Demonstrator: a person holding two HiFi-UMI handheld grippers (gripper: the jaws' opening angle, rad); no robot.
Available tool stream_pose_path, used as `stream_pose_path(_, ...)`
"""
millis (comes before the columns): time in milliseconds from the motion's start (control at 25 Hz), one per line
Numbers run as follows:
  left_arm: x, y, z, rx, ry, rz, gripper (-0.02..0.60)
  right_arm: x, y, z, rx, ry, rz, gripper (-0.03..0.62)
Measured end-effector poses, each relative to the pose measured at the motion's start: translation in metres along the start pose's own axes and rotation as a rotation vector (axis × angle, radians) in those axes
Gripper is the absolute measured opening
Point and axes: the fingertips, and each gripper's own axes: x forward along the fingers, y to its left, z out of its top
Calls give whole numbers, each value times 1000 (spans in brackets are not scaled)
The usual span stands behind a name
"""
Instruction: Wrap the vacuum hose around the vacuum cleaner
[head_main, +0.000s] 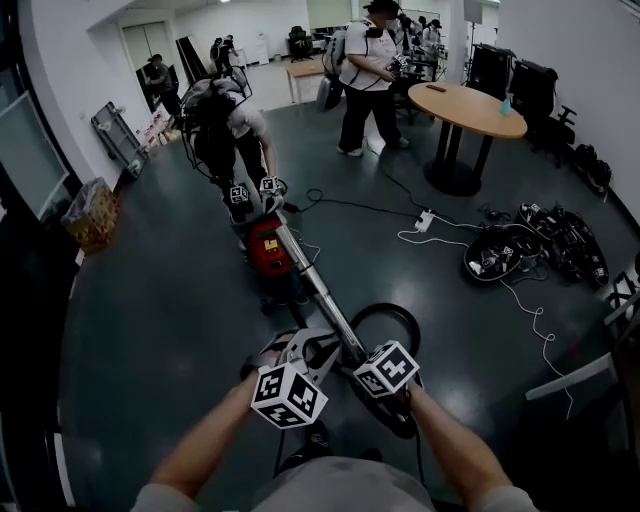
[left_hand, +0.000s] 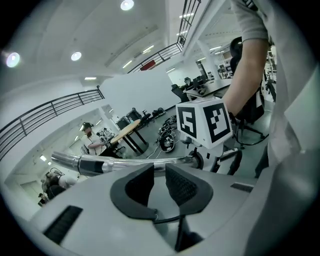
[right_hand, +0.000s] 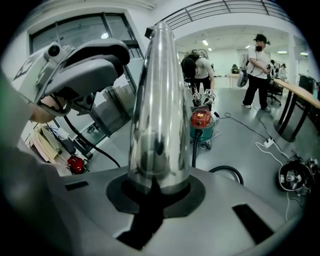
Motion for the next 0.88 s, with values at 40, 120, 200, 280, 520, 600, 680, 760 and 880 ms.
stream_pose_path(40,0,7,-4,18,-1,-9,71,4,-1,5,-7,16,-3,54)
stream_pose_path(120,2,21,-11,63,-4,-27,114,13,-4,13,-19,50,-5,54)
stream_pose_path(200,3,35,-15,115,-7,-46,153,24,-8,19,-22,88,-1,54)
stream_pose_path(280,4,45,-20,166,-12,-64,179,34,-8,23,-34,124,2,52)
stream_pose_path(520,4,57,-52,345,71,-231,181,61,-6,31,-106,240,-3,51)
stream_pose_path(600,3,58,-64,402,109,-303,181,70,-3,34,-130,283,-2,51)
stream_pose_path(680,3,58,-77,457,137,-367,181,79,0,40,-167,314,-4,51)
stream_pose_path(760,3,57,-91,497,160,-425,181,88,6,47,-210,337,4,51)
stream_pose_path(880,2,57,-112,509,190,-504,181,89,7,58,-274,397,-29,49)
